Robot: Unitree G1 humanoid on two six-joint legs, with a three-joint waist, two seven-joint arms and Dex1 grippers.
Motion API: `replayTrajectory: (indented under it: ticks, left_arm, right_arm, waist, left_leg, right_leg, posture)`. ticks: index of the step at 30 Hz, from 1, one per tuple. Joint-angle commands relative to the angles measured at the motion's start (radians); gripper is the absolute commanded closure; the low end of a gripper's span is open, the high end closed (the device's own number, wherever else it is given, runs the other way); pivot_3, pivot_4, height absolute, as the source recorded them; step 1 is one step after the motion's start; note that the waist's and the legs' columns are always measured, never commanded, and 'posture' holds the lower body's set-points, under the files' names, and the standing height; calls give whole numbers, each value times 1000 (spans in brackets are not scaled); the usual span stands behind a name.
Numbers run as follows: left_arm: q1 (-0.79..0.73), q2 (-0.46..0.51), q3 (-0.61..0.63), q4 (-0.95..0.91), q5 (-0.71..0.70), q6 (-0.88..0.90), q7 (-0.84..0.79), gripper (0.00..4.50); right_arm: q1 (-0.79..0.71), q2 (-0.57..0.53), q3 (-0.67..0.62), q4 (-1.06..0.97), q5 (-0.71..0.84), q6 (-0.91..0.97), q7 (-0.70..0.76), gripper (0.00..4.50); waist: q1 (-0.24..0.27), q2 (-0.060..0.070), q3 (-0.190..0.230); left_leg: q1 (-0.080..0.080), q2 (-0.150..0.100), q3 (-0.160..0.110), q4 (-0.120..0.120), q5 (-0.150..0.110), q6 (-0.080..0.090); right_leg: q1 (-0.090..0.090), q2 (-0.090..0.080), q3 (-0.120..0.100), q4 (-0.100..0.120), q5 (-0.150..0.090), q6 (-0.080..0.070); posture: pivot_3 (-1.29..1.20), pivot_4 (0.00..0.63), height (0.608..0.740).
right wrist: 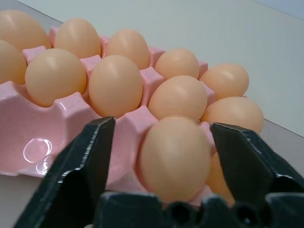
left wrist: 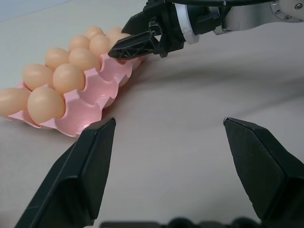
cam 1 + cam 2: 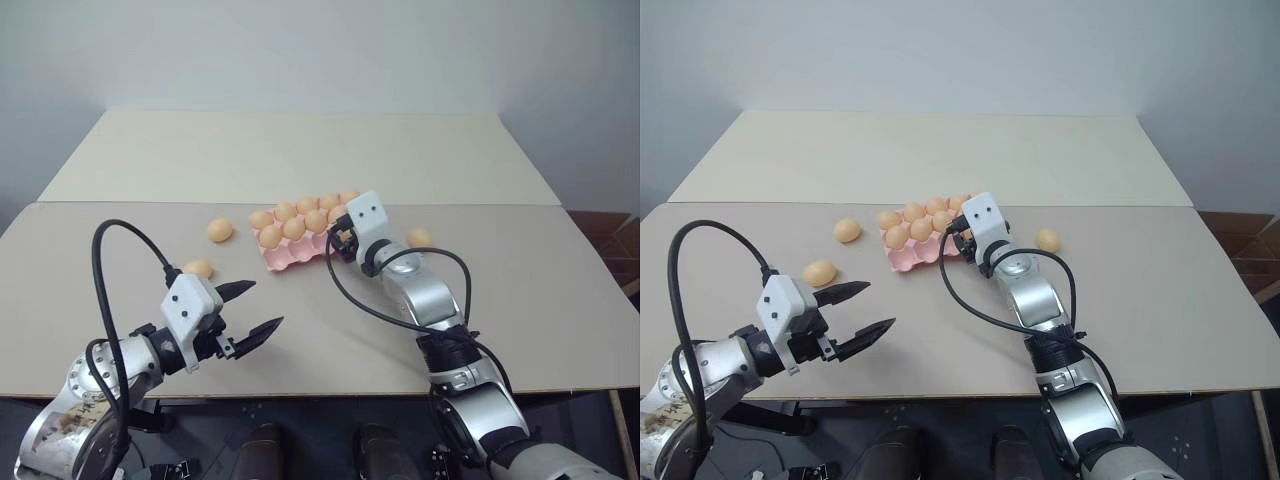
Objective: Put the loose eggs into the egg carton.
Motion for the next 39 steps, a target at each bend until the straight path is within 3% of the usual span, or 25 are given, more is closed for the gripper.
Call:
replayTrajectory:
  ticks: [1, 7, 12, 20, 29, 39]
  left_arm:
    - [-8, -1, 2, -36, -10, -1, 7, 572]
    - [-6, -11, -4, -47, -6, -7, 22, 572]
    - [1, -34, -12, -65, -10, -14, 34, 572]
    - [-70, 2, -46, -35, -1, -12, -7, 572]
    - [-177, 5, -123, 42, 44, -23, -40, 572]
    - [-246, -30, -235, 26, 73, -2, -18, 572]
  right_arm:
    - [-23, 3, -20, -48, 0, 5, 7, 27]
    - [8, 14, -115, -253, 85, 16, 11, 27]
    - [162, -60, -184, -498, 109, 28, 30, 27]
    - [340, -126, -246, -730, 142, 235, 11, 27]
    - [312, -237, -193, -543, 79, 137, 56, 27]
    - [126, -356, -137, -146, 34, -15, 199, 27]
  waist:
    - [0, 0, 0]
    - [1, 1, 1]
    - [11, 1, 1]
    - [0, 3, 2]
    - [5, 2, 2]
    - [4, 2, 3]
  left_leg:
    - [0, 0, 0, 0, 0, 0]
    - [0, 0, -1, 0, 0, 0]
    - [-2, -1, -2, 0, 0, 0]
    - [0, 1, 0, 0, 0, 0]
    - [-1, -1, 1, 0, 0, 0]
    - [-1, -1, 1, 0, 0, 0]
  right_leg:
    - [0, 0, 0, 0, 0, 0]
    - [0, 0, 0, 0, 0, 0]
    - [0, -1, -1, -1, 0, 0]
    - [0, 1, 1, -1, 0, 0]
    - [0, 1, 0, -2, 0, 0]
    - [0, 1, 1, -2, 0, 1]
  posture:
    - [0, 150, 740]
    - [0, 150, 740]
    - [0, 150, 740]
    - [0, 150, 740]
    - [0, 150, 740]
    - [0, 150, 740]
